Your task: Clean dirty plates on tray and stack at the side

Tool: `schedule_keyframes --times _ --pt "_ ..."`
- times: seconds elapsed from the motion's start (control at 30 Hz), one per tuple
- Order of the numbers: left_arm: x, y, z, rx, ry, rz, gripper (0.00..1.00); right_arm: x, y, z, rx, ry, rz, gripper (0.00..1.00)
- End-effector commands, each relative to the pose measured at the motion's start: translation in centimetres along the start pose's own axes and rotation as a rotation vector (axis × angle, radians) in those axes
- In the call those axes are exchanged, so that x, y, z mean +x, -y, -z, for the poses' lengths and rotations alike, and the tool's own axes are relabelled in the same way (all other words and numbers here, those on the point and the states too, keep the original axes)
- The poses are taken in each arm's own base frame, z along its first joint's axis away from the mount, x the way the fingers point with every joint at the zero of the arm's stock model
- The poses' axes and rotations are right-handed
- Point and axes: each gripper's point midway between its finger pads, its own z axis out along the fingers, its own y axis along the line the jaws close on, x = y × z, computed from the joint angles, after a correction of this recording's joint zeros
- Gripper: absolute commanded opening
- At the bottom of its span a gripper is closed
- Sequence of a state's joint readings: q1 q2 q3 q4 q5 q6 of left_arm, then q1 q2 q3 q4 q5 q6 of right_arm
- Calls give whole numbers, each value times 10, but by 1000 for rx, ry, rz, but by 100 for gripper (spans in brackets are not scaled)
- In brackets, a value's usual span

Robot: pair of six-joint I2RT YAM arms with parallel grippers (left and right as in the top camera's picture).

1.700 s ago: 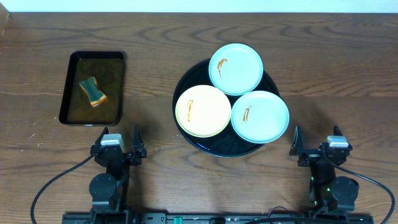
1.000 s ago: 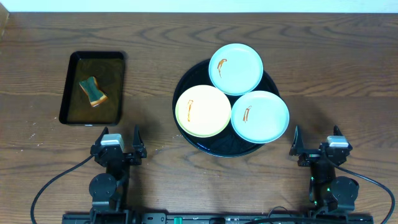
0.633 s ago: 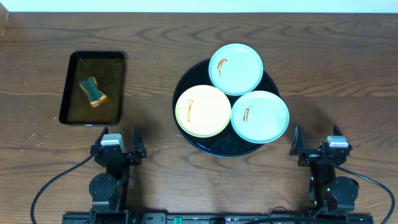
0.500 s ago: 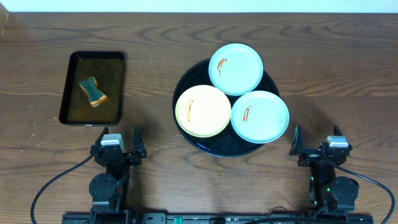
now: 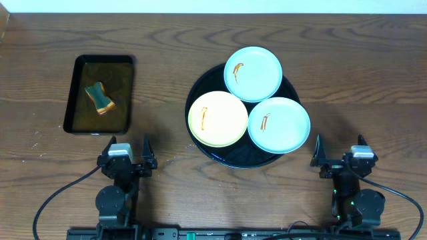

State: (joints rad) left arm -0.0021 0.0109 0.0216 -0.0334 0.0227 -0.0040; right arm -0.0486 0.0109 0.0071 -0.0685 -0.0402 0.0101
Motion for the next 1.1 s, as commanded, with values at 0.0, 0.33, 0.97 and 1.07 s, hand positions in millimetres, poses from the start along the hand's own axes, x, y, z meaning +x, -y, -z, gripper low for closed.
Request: schedule_keyframes --times 0.0,0.33,0.97,1.07 --pt "17 -6 -1 -31 -50 6 84 1 5 0 21 -2 10 99" --pt "12 21 0 120 -43 118 84 1 5 0 21 -2 10 99" --pt "-109 12 -12 8 -179 12 84 1 5 0 21 -2 10 99" --pt "-104 -2 -30 -87 -467 -62 84 1 5 0 21 -2 10 99"
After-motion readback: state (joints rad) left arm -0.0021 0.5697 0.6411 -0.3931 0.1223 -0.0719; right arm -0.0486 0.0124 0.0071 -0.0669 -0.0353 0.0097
